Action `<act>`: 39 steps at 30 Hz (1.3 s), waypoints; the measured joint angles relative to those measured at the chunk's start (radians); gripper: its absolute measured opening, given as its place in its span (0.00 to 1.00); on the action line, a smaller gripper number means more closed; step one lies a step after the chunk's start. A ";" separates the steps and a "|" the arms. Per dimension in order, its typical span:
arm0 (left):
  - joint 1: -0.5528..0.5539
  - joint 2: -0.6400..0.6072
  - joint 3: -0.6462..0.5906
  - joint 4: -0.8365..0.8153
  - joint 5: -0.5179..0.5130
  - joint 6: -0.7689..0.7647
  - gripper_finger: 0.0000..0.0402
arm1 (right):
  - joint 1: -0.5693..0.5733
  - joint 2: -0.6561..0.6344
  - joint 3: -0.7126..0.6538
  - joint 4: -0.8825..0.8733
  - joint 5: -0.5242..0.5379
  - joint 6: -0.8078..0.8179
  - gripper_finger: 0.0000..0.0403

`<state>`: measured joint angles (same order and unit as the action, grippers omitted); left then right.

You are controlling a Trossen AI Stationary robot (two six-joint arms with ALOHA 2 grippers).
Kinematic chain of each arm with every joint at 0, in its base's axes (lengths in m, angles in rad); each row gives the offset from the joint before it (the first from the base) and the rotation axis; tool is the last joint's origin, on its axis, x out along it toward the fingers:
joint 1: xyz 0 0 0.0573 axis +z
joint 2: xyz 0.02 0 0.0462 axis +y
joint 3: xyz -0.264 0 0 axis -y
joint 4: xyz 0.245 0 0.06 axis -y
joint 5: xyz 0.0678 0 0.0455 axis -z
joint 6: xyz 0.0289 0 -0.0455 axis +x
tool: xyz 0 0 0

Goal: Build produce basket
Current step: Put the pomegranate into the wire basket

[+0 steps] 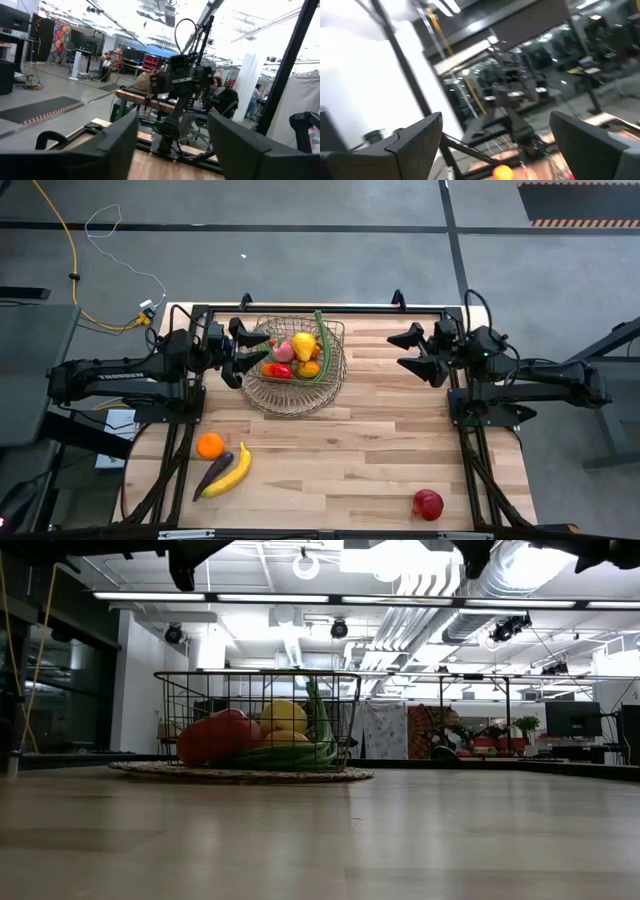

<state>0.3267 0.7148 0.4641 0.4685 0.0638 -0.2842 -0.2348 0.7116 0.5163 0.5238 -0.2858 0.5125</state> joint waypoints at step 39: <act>0.000 0.002 0.000 -0.238 -0.043 -0.132 0.00 | 0.954 0.433 0.304 -1.231 0.044 1.538 0.89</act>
<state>0.3264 0.7171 0.4641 0.2302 0.0210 -0.4160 0.7192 1.1443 0.8200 -0.7075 -0.2420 2.0510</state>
